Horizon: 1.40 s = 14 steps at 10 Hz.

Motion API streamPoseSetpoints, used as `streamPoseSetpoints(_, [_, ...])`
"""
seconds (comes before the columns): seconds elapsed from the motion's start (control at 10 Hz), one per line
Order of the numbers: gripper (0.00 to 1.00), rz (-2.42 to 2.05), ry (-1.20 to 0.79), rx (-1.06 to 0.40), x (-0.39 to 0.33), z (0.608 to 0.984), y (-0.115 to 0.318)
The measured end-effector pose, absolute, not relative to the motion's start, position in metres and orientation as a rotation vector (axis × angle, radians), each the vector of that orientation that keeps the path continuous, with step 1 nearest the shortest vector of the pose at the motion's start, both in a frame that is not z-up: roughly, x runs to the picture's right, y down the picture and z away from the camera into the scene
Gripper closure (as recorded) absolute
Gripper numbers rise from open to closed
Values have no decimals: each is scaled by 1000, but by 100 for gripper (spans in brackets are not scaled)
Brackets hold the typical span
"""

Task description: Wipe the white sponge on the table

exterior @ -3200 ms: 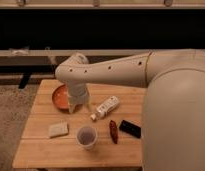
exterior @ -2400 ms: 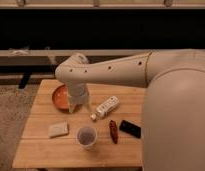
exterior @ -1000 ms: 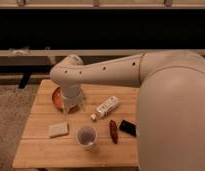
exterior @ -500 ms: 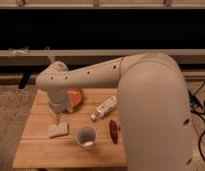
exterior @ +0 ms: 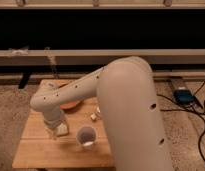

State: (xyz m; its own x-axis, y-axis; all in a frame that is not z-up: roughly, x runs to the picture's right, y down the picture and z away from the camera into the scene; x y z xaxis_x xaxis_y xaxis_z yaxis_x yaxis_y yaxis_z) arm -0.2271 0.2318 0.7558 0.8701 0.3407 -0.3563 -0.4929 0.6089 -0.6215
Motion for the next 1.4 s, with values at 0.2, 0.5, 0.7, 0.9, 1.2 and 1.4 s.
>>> streamPoseSetpoints(0.2, [35,490,249,-749,-234,768,245])
streamPoseSetpoints(0.5, [35,629,286,-694,-221,783,209])
streamPoseSetpoints(0.7, [35,677,293,-682,-215,787,196])
streamPoseSetpoints(0.9, [35,674,324,-693,-214,793,201])
streamPoseSetpoints(1.2, [35,625,342,-730,-218,793,210])
streamPoseSetpoints(1.4, [35,600,358,-746,-217,795,216])
